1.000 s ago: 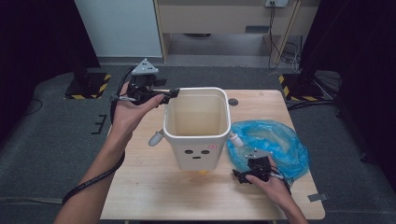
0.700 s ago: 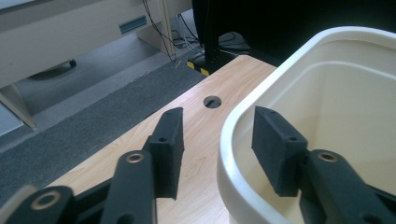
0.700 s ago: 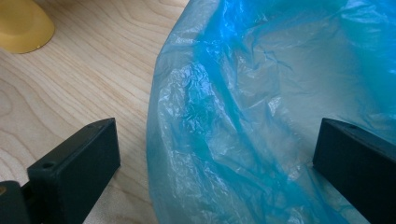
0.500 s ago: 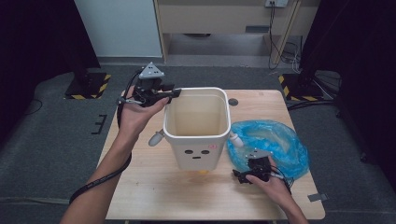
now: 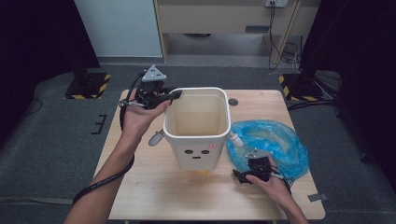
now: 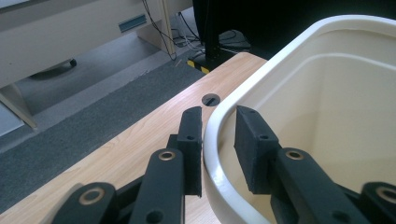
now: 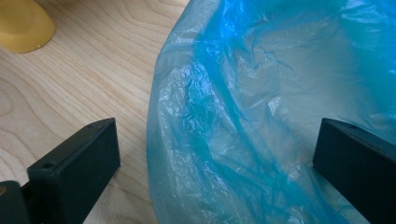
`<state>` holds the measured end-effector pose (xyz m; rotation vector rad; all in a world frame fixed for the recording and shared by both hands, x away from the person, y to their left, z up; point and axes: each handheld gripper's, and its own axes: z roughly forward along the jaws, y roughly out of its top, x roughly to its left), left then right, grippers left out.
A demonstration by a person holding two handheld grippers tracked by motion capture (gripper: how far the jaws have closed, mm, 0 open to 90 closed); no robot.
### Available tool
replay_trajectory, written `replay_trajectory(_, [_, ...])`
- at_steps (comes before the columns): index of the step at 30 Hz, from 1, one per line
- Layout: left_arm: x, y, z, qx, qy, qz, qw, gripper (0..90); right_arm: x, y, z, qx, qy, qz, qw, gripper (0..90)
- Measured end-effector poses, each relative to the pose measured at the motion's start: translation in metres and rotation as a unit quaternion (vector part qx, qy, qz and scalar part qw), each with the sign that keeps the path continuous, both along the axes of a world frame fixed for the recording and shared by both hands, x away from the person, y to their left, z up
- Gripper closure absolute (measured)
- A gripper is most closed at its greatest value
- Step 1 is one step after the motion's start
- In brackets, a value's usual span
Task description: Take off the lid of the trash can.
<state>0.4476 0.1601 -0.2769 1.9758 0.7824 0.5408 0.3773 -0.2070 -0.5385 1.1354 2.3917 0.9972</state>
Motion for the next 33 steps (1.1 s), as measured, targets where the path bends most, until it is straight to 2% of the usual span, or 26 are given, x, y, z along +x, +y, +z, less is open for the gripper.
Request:
replay_trajectory(3, [-0.001,0.000,-0.001,0.003,-0.006,0.002,1.0000,72.4,0.000,0.000,0.000,0.000,0.000,0.000,1.0000,0.7])
replay_trajectory(5, [-0.001,0.001,-0.002,-0.004,-0.005,0.002,1.0000,72.7,0.000,0.000,0.000,0.000,0.000,0.000,1.0000,0.7])
replay_trajectory(9, [-0.001,0.001,-0.002,-0.006,-0.007,0.001,1.0000,73.4,0.000,0.000,0.000,0.000,0.000,0.001,1.0000,0.7])
replay_trajectory(15, [0.002,0.005,0.000,-0.009,0.007,-0.013,0.9999,76.0,0.000,0.000,0.000,0.000,0.000,0.000,1.0000,0.7])
replay_trajectory(27, [0.011,0.007,0.002,0.003,0.013,-0.039,0.9991,76.4,0.000,0.000,0.000,0.000,0.000,0.000,1.0000,0.7])
replay_trajectory(33, [0.015,0.009,0.002,0.000,0.020,-0.050,0.9985,76.5,0.000,0.000,0.000,0.000,0.000,-0.001,1.0000,0.7])
